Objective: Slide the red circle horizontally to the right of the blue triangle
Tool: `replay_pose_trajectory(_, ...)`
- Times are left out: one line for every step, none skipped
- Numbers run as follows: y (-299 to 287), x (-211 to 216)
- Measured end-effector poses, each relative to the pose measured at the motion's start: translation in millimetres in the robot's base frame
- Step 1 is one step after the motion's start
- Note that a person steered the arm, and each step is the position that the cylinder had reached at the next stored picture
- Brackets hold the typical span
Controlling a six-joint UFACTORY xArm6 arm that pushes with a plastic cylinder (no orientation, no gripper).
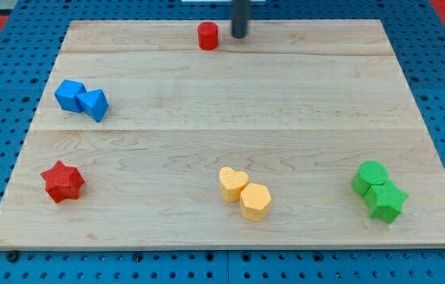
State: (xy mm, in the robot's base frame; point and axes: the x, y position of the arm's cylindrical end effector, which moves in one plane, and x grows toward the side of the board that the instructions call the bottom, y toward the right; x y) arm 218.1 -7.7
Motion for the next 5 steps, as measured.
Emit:
replay_pose_trajectory(-39, 1)
replay_pose_trajectory(-59, 18)
replay_pose_trajectory(-82, -8)
replay_pose_trajectory(-94, 34)
replay_pose_trajectory(-42, 99)
